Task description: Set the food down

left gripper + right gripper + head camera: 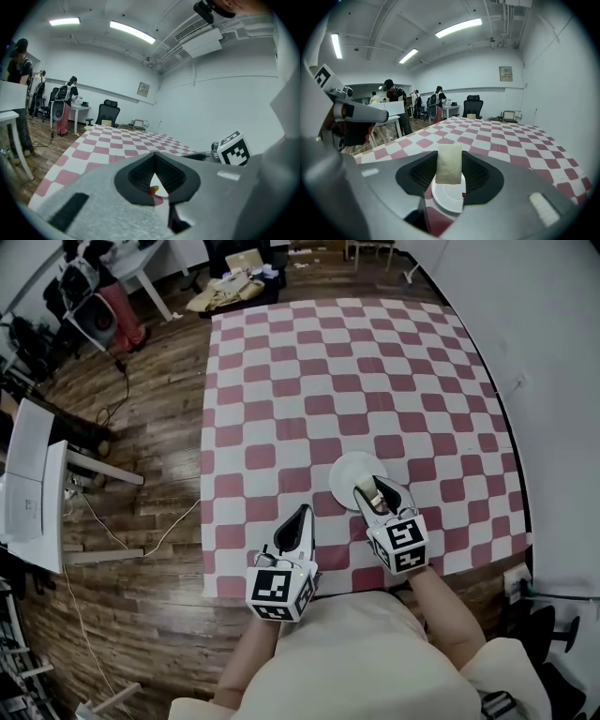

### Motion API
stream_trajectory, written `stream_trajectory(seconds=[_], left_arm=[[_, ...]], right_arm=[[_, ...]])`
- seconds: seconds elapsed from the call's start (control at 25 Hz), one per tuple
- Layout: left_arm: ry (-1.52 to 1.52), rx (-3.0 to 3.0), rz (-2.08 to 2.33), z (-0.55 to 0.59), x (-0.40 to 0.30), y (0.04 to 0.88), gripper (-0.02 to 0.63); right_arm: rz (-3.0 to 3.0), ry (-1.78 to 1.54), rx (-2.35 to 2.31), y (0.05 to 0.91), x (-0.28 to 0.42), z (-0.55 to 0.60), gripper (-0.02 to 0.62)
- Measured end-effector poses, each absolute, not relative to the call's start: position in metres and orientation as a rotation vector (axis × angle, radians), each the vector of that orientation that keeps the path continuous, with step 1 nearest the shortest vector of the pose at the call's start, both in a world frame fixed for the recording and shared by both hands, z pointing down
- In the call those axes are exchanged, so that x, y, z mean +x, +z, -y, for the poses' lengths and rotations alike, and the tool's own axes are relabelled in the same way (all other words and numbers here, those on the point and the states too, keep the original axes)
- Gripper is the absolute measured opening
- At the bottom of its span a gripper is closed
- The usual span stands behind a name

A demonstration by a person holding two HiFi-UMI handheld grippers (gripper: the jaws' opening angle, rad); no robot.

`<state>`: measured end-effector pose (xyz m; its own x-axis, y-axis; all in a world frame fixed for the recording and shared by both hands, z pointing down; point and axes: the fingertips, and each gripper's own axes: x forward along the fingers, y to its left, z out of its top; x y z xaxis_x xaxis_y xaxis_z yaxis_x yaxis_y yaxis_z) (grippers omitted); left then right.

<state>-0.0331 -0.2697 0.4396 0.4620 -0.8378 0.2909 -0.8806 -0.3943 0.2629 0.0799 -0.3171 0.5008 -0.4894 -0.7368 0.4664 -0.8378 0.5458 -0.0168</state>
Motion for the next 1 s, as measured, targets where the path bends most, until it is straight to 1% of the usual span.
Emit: stream_trajectory(seconds=[0.68,1.0], left_arm=[[0.169,2.252,1.536,0.282,-0.036,0.451,0.008],[0.180,2.233,1.551,0.282,-0.036,0.455,0.008]], right_arm=[[2.184,0.428,1.101,0.588,0.084,0.349,0.161],[2.107,0.455,1.071,0.612,0.086,0.355,0.161]])
